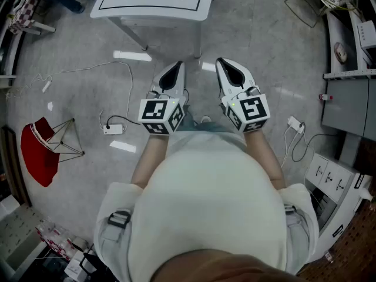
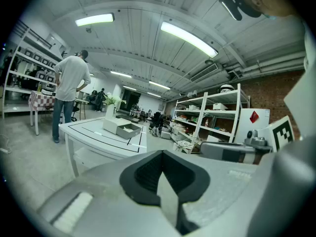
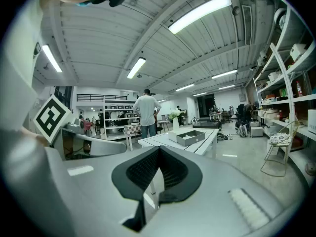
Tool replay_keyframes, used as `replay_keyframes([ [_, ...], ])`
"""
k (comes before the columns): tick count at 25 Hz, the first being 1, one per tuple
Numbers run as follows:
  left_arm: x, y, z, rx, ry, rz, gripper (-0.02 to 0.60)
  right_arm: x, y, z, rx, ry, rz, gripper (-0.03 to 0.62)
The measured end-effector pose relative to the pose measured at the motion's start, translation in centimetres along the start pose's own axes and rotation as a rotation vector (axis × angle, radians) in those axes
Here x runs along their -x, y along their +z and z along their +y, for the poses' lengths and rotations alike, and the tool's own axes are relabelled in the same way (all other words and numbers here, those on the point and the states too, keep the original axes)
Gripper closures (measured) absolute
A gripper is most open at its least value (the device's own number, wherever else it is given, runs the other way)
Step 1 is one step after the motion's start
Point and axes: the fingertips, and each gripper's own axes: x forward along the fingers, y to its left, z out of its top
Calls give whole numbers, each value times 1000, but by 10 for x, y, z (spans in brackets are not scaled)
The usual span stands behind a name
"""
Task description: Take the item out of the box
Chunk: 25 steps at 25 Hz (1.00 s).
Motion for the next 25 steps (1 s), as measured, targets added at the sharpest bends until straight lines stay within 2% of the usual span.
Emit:
replay_keyframes([
  [7, 17, -1, -29, -15, -2, -19, 581, 36, -2, 7, 5, 0, 6, 605],
  [25, 26, 6, -45, -4, 31, -59, 581, 54, 4, 23, 34, 80, -32, 603],
])
